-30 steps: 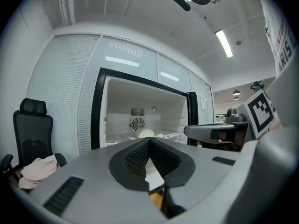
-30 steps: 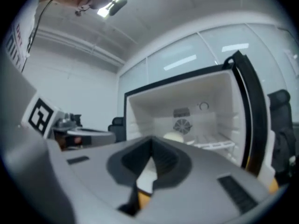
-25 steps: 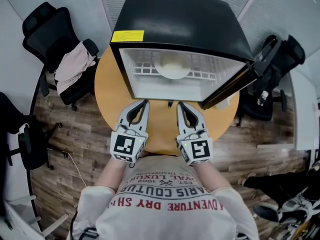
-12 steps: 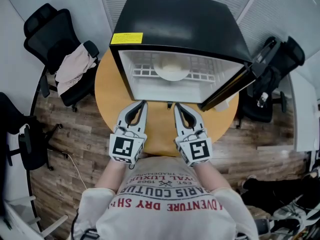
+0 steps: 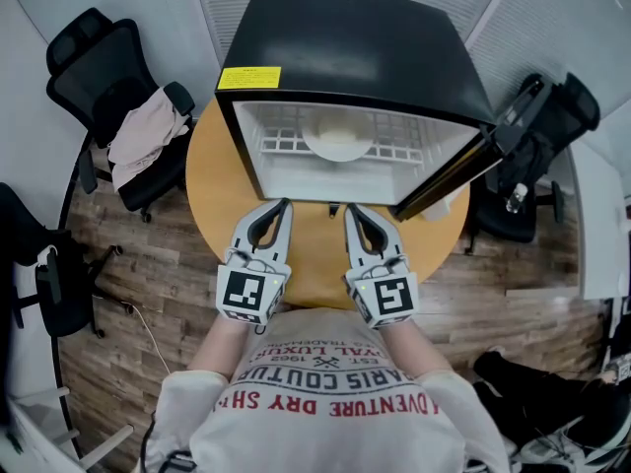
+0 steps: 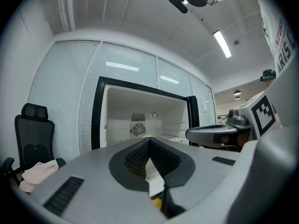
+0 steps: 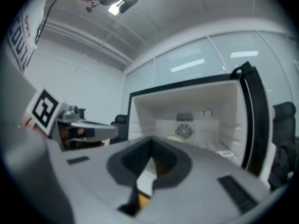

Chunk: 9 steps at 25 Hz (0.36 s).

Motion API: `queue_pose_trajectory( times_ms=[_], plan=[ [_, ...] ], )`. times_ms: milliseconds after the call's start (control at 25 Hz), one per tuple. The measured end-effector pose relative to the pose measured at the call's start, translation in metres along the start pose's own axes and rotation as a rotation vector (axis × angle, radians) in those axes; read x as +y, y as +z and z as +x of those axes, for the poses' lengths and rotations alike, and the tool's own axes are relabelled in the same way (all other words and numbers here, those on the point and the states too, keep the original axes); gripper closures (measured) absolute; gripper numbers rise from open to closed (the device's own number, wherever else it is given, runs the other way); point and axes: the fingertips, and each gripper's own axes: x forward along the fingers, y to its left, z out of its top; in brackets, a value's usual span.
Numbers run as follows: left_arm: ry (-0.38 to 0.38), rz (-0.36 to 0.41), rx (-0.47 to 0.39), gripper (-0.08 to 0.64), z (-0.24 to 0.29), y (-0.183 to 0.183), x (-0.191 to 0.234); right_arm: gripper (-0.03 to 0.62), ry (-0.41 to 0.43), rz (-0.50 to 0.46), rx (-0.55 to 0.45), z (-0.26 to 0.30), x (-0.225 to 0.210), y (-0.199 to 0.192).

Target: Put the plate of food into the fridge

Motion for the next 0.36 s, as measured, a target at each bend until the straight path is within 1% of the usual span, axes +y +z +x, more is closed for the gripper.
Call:
queue_pose_trajectory(
  times_ms=[360],
  plan=[
    [-0.008, -0.001, -0.005, 0.534, 0.0021, 0.0005, -0.0017, 0.565, -0.020, 0.021, 0.002, 0.0004, -0.0038, -0.0030]
  ],
)
